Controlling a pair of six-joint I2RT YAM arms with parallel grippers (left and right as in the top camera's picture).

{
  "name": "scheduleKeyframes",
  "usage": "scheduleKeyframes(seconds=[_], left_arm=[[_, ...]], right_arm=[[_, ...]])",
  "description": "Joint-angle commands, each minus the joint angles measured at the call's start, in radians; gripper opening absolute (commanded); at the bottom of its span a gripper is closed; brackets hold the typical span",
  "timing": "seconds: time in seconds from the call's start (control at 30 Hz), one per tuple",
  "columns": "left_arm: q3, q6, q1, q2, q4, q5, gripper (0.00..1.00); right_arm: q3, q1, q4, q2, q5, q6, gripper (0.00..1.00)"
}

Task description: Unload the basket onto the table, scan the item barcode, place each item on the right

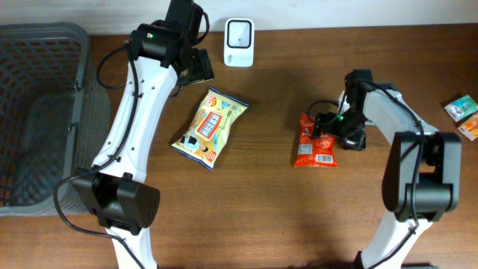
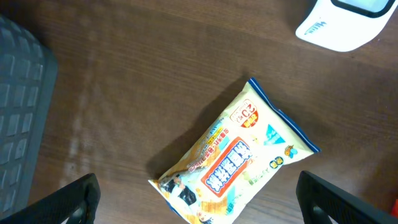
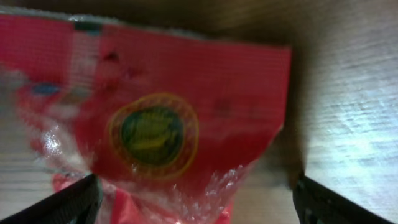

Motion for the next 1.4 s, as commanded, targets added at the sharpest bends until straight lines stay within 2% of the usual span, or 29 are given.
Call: scheduleKeyframes(seconds=[0.0, 0.03, 0.07, 0.1, 0.13, 0.23, 0.3, 0.37, 0.43, 0.53, 0.63, 0.67, 0.7, 0.73, 0.77, 0.8, 0.87, 0.97, 1.03, 1.07, 1.17, 1.33, 1.37], left_arm=[[0.008, 0.005, 0.0, -0.013, -0.002, 0.004, 0.99], [0.008, 0.005, 0.0, -0.013, -0.002, 0.004, 0.99], [0.008, 0.005, 0.0, -0.013, -0.002, 0.004, 0.99], [0.008, 0.005, 0.0, -0.013, -0.002, 0.004, 0.99], [0.008, 0.005, 0.0, -0.013, -0.002, 0.004, 0.99], [0.008, 0.005, 0.0, -0.013, -0.002, 0.003, 0.99], [0.008, 0.005, 0.0, -0.013, -0.002, 0.004, 0.99], [0.008, 0.005, 0.0, -0.013, -0.002, 0.004, 0.99], [0.008, 0.005, 0.0, -0.013, -0.002, 0.003, 0.99], [0.008, 0.005, 0.0, -0.013, -0.002, 0.004, 0.99], [0.008, 0.005, 0.0, -0.013, -0.002, 0.003, 0.99], [0.008, 0.005, 0.0, -0.013, -0.002, 0.004, 0.99], [0.008, 0.005, 0.0, -0.013, -0.002, 0.004, 0.99], [0.008, 0.005, 0.0, -0.013, -0.002, 0.004, 0.99], [0.008, 0.005, 0.0, -0.013, -0.002, 0.004, 0.99], [0.008, 0.005, 0.0, -0.013, -0.002, 0.004, 0.99], [0.008, 0.005, 0.0, -0.013, -0.002, 0.004, 0.99], [0.008, 0.005, 0.0, -0.013, -0.002, 0.004, 0.99], [0.008, 0.005, 0.0, -0.013, -0.002, 0.004, 0.99], [0.008, 0.005, 0.0, -0.013, -0.002, 0.003, 0.99], [0.008, 0.005, 0.0, -0.013, -0.002, 0.003, 0.99], [0.008, 0.005, 0.0, -0.013, -0.002, 0.004, 0.99], [0.008, 0.005, 0.0, -0.013, -0.002, 0.003, 0.99]], right_arm=[[-0.057, 0.003, 0.048, 0.018, -0.035, -0.006, 0.55], [-0.036, 0.003, 0.043, 0.011, -0.036, -0.006, 0.23], [-0.005, 0.004, 0.023, 0.006, -0.033, -0.006, 0.11], [0.046, 0.003, -0.016, -0.001, -0.024, -0.006, 0.07], [0.106, 0.004, -0.068, -0.006, 0.006, -0.006, 0.04], [0.387, 0.006, -0.323, -0.011, 0.203, 0.002, 0.04], [0.557, 0.027, -0.485, -0.011, 0.51, 0.135, 0.04], [0.559, 0.069, -0.516, -0.005, 0.789, 0.261, 0.04], [0.522, 0.106, -0.505, 0.015, 0.914, 0.391, 0.04], [0.43, 0.199, -0.476, 0.104, 1.118, 0.559, 0.12], [0.407, 0.328, -0.456, 0.234, 1.159, 0.585, 0.14], [0.407, 0.373, -0.446, 0.267, 1.157, 0.585, 0.21], [0.407, 0.422, -0.439, 0.295, 1.138, 0.581, 0.3], [0.407, 0.457, -0.439, 0.309, 1.127, 0.577, 0.66], [0.407, 0.5, -0.442, 0.31, 1.124, 0.565, 0.92], [0.412, 0.54, -0.445, 0.307, 1.117, 0.566, 0.99], [0.488, 0.602, -0.496, 0.294, 1.073, 0.566, 0.99], [0.7, 0.571, -0.632, 0.273, 0.975, 0.52, 0.99], [0.774, 0.486, -0.652, 0.273, 0.824, 0.269, 0.99], [0.769, 0.45, -0.652, 0.276, 0.771, 0.224, 0.99], [0.615, 0.362, -0.568, 0.279, 0.726, 0.224, 0.99], [0.344, 0.307, -0.295, 0.279, 0.763, 0.224, 0.99], [0.315, 0.294, -0.272, 0.279, 0.79, 0.224, 0.96]])
